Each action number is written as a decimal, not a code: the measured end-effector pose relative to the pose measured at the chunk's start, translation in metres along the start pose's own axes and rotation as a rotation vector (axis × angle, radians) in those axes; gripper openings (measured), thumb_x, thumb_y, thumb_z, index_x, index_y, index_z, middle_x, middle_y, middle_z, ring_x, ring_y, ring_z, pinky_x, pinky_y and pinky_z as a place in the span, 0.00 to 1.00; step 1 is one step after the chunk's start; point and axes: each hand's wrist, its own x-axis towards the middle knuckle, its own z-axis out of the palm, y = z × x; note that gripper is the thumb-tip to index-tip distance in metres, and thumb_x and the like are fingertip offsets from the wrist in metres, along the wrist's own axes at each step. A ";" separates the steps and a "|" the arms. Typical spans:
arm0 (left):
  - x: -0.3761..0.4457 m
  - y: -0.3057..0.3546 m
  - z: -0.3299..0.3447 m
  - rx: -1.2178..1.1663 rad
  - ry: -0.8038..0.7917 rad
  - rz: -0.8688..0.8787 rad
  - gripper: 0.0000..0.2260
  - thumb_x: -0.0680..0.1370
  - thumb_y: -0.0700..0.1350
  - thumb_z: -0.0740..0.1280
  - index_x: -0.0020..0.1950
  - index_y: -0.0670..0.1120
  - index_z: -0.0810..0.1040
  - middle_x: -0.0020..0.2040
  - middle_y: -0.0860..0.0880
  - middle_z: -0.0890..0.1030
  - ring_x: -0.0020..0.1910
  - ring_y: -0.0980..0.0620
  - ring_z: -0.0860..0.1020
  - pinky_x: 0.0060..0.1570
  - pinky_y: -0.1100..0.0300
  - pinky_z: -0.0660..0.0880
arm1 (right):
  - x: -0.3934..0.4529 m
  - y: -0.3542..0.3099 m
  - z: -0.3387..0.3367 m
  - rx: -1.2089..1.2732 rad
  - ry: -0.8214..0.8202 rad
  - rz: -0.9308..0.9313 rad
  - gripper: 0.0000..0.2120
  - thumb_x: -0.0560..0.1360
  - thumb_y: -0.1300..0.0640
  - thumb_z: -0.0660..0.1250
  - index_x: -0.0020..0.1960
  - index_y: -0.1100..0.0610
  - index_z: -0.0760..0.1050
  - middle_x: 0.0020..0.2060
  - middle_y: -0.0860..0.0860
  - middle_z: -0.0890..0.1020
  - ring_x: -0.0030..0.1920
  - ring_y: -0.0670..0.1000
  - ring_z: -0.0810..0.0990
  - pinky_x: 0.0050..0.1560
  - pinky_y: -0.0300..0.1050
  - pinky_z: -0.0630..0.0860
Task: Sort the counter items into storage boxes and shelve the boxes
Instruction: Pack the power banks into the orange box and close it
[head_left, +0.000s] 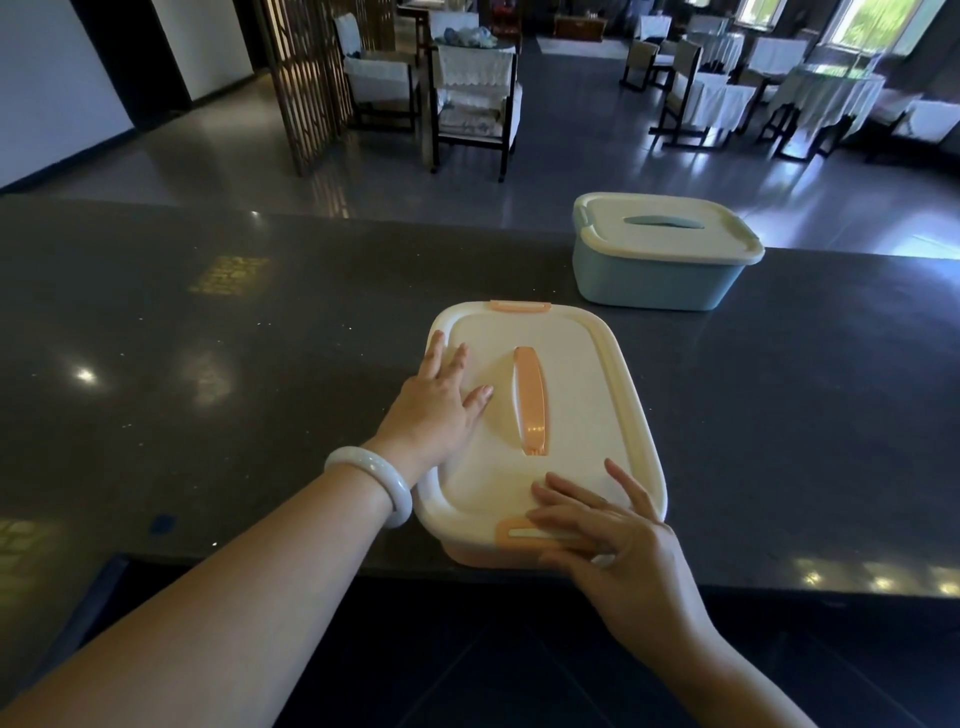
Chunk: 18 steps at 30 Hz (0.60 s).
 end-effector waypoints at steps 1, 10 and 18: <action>0.000 0.000 0.000 0.000 0.000 0.000 0.30 0.80 0.63 0.52 0.79 0.57 0.48 0.78 0.58 0.37 0.75 0.44 0.60 0.68 0.47 0.64 | 0.000 0.000 0.001 -0.002 0.007 -0.004 0.15 0.66 0.56 0.78 0.52 0.49 0.84 0.56 0.40 0.81 0.62 0.36 0.75 0.74 0.53 0.58; 0.000 -0.001 0.001 0.006 -0.001 0.003 0.30 0.80 0.64 0.52 0.79 0.57 0.47 0.78 0.58 0.37 0.75 0.43 0.58 0.69 0.47 0.63 | -0.011 0.003 0.012 0.071 0.049 -0.019 0.18 0.64 0.62 0.79 0.52 0.51 0.83 0.55 0.40 0.82 0.61 0.40 0.77 0.71 0.51 0.63; -0.002 0.001 -0.003 0.012 -0.023 0.006 0.30 0.80 0.64 0.51 0.79 0.57 0.47 0.78 0.58 0.38 0.75 0.44 0.58 0.69 0.46 0.63 | -0.008 0.000 -0.009 0.079 -0.152 0.012 0.19 0.67 0.56 0.78 0.56 0.47 0.81 0.59 0.34 0.79 0.65 0.37 0.72 0.71 0.40 0.60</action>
